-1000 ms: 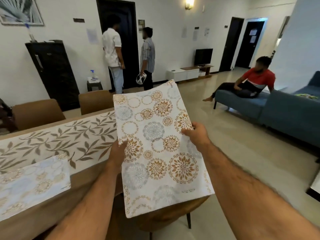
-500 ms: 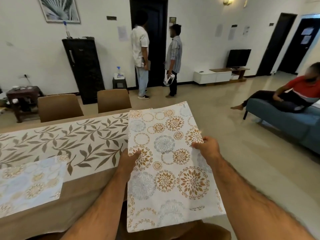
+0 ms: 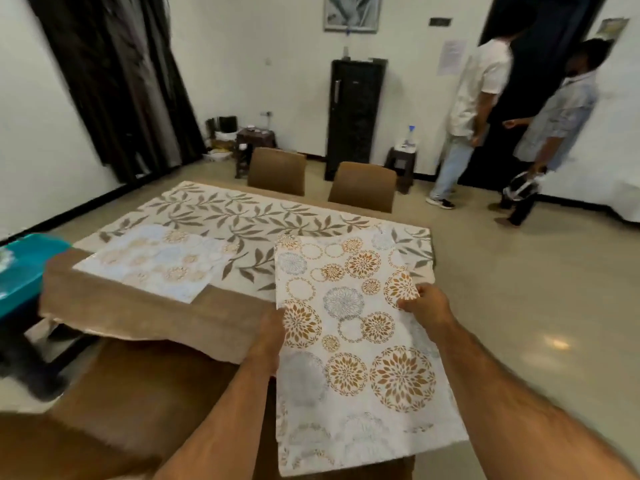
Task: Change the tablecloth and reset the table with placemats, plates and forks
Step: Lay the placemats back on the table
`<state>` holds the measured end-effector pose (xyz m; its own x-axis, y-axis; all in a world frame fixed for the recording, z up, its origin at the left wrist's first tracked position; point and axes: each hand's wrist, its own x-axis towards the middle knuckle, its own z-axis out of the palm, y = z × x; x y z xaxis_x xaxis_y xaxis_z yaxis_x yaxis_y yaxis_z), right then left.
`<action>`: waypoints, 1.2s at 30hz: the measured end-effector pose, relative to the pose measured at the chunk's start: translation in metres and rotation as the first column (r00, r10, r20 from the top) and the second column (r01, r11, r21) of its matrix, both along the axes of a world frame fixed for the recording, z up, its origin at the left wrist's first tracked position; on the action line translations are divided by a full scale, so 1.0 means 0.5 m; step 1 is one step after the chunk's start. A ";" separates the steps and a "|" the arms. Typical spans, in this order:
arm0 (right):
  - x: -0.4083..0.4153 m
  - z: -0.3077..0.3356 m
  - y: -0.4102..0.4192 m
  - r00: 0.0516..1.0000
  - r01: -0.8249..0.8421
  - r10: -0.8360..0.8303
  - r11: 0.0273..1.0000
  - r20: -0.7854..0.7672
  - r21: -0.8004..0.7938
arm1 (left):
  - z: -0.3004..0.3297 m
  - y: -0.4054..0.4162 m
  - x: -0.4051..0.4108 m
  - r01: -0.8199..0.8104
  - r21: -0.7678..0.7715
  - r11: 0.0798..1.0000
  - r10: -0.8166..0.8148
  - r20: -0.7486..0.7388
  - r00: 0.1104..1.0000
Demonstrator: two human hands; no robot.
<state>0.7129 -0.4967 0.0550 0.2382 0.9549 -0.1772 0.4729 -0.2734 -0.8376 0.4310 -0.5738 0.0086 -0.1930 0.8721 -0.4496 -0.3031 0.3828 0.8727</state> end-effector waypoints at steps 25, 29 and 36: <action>0.143 -0.036 0.321 0.814 -0.538 0.546 0.838 0.199 -0.097 | -0.062 0.024 0.364 -0.701 -0.108 0.704 0.689 -0.131 0.712; 0.172 -0.017 0.418 0.779 -0.605 0.607 0.794 0.159 -0.064 | -0.052 0.109 0.433 -0.771 -0.155 0.618 0.759 -0.134 0.636; 0.122 -0.025 0.538 0.682 -0.722 0.722 0.690 0.114 -0.055 | -0.117 0.179 0.449 -0.839 -0.180 0.513 0.809 -0.225 0.543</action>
